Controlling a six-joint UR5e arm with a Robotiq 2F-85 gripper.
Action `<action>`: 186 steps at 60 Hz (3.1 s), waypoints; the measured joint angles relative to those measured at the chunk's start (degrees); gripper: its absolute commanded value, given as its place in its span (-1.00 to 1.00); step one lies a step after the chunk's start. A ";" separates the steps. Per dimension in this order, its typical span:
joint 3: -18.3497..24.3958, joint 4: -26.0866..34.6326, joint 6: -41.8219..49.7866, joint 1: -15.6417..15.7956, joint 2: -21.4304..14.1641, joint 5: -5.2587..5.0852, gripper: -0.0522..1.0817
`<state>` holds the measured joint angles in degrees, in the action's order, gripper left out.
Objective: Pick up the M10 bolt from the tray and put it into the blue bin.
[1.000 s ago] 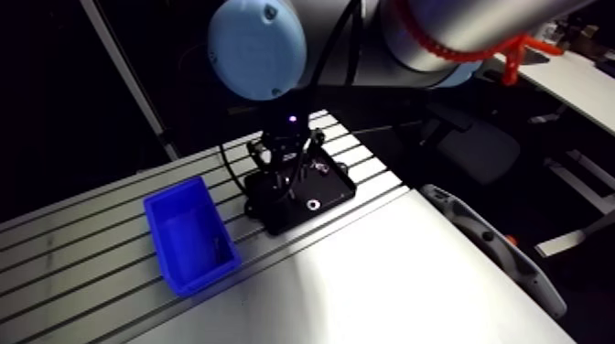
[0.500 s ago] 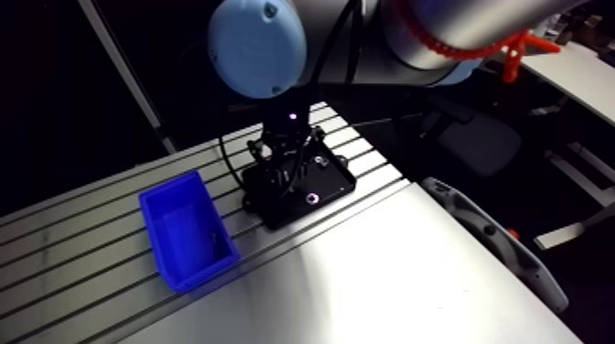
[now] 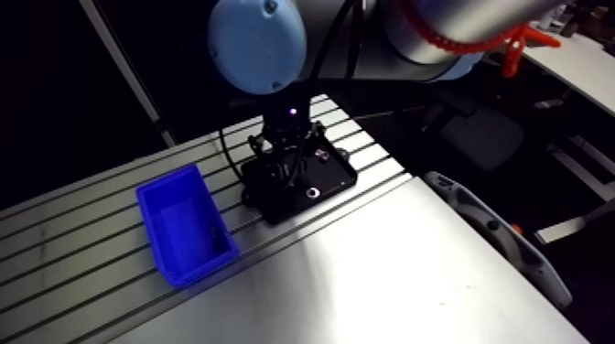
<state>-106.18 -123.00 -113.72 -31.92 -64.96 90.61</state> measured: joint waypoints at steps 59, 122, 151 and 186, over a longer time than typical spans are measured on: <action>-0.14 -0.10 0.19 0.40 0.47 1.25 0.07; -0.11 -1.09 0.41 1.15 0.87 1.62 0.16; -0.32 -1.23 0.38 1.19 1.06 1.63 0.31; -0.18 -1.24 0.30 1.15 1.29 2.04 0.66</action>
<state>-106.37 -124.24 -113.43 -30.77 -63.68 92.65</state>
